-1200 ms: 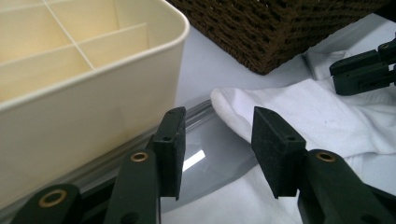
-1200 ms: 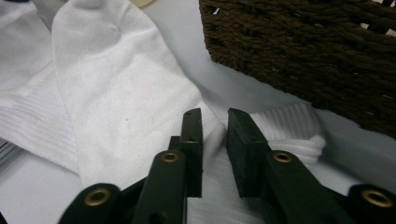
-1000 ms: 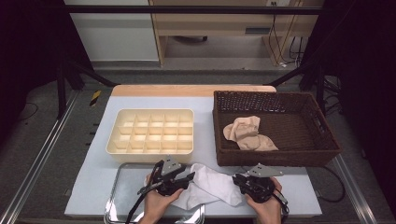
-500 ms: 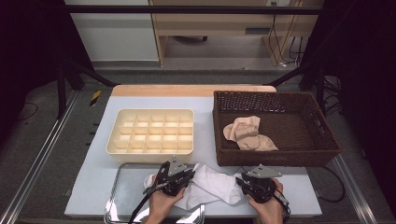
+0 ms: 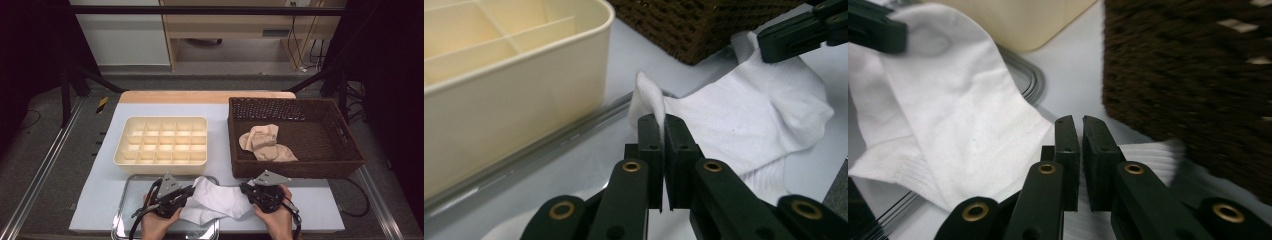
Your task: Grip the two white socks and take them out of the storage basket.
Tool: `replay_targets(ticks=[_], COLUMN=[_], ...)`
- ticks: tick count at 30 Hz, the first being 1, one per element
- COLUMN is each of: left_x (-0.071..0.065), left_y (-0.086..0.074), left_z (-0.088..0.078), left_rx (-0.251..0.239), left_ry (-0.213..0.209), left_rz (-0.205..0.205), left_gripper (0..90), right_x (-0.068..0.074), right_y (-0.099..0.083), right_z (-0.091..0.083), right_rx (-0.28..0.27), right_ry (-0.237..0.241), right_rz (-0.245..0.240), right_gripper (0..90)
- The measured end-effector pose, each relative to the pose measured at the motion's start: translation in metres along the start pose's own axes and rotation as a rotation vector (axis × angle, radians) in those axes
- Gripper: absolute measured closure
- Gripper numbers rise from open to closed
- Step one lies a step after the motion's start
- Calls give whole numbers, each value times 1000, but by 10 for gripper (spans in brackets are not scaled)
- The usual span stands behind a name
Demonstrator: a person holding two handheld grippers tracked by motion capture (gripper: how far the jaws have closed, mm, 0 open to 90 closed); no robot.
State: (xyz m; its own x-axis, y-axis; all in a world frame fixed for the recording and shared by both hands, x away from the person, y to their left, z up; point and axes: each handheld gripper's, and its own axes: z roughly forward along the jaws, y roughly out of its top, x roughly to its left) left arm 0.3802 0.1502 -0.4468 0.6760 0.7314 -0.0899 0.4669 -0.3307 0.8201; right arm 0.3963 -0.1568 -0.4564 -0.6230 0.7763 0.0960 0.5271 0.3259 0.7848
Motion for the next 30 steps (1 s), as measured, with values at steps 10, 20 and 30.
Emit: replay_targets(ticks=[10, 20, 30], left_x=[12, 11, 11], left_y=[-21, -30, -33], left_z=[0, 5, 6], left_rx=[40, 67, 62], left_ry=[14, 23, 28], left_rz=[-25, -21, -17], left_gripper=[862, 859, 855], right_x=[-8, -32, -11], right_y=[-3, -27, -9], right_z=[-2, -4, -12], right_rx=[-69, 8, -20], right_ry=[-4, -76, -104], right_rz=[49, 135, 5], right_gripper=[714, 649, 801])
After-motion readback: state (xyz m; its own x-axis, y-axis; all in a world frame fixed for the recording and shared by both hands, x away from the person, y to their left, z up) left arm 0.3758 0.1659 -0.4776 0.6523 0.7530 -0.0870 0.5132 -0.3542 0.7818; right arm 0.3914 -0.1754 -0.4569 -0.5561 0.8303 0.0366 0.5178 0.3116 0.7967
